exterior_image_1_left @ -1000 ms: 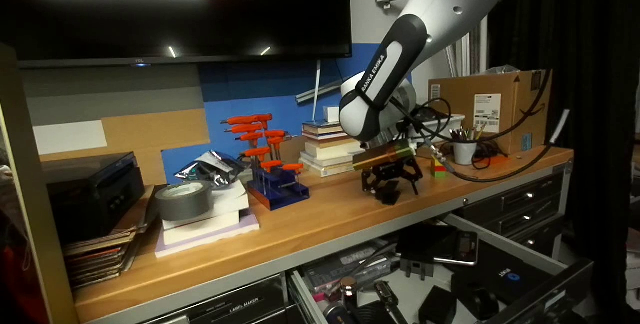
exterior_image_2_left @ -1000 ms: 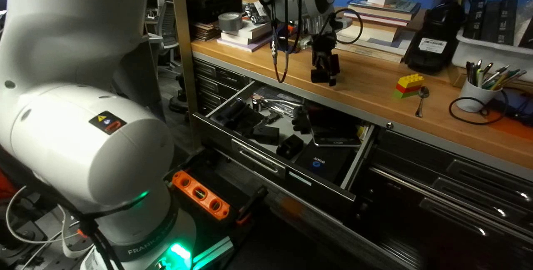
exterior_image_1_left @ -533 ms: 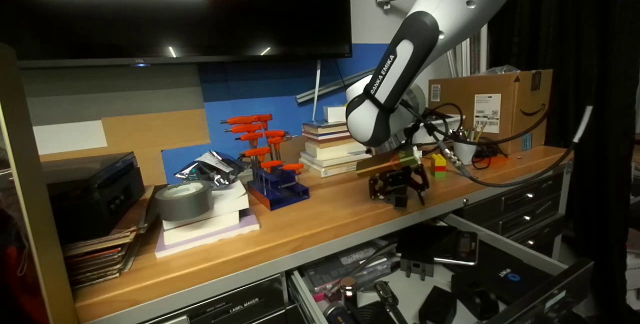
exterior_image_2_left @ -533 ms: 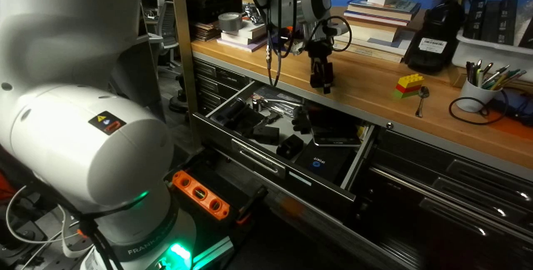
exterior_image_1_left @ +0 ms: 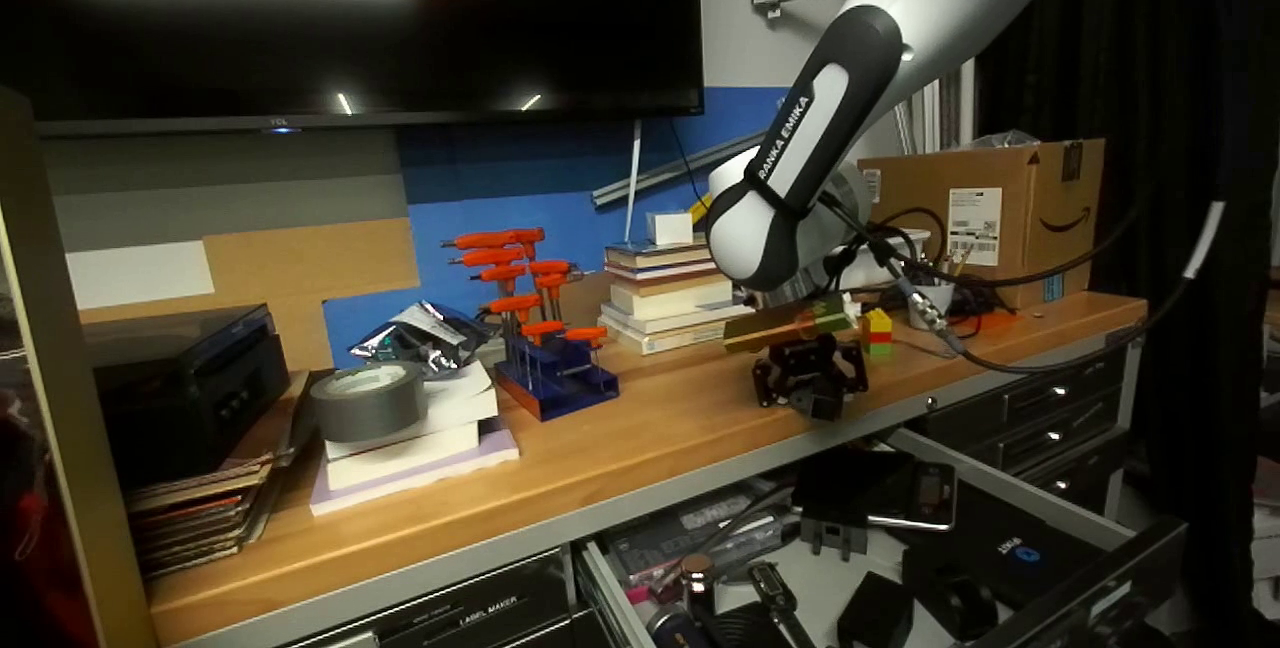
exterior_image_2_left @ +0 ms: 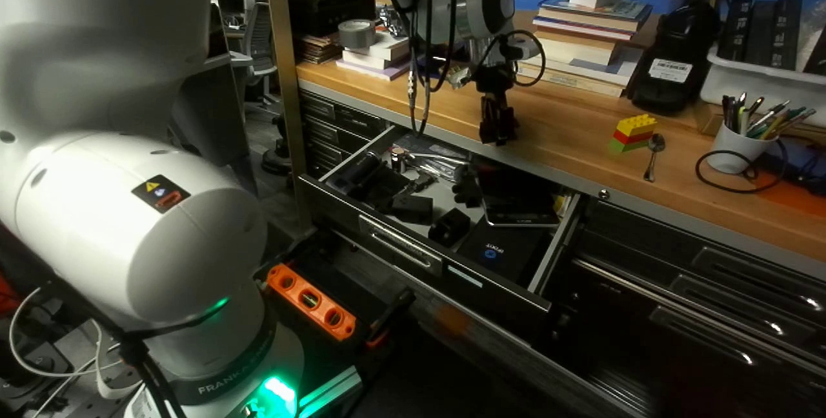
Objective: Pick up the black objects from the counter and put them in the open drawer and close it
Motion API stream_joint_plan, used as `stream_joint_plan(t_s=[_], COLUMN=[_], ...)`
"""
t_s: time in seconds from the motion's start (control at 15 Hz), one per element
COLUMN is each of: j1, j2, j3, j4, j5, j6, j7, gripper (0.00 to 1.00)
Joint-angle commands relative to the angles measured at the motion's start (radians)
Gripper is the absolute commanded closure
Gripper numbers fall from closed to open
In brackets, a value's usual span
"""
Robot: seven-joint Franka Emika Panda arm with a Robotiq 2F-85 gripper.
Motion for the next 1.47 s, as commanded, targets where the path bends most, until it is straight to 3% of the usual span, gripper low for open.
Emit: stream_joint_plan(t_s=[0.0, 0.33, 0.73, 1.13, 1.4], j1=[-0.055, -0.152, -0.183, -0.152, -0.119], j2=[-0.077, -0.208, -0.246, -0.227, -0.200], j3=[0.044, 0.097, 0.147, 0.230, 0.247], j4=[-0.121, -0.349, -0.502, -0.495, -0.478], j5=[0.052, 0.225, 0.411, 0.488, 0.465], j6=[0.074, 0.195, 0.183, 0.165, 0.206], j7=[-0.104, -0.433, -0.789, -0.933, -0.905], gripper=[0.80, 0.79, 0.79, 0.79, 0.79])
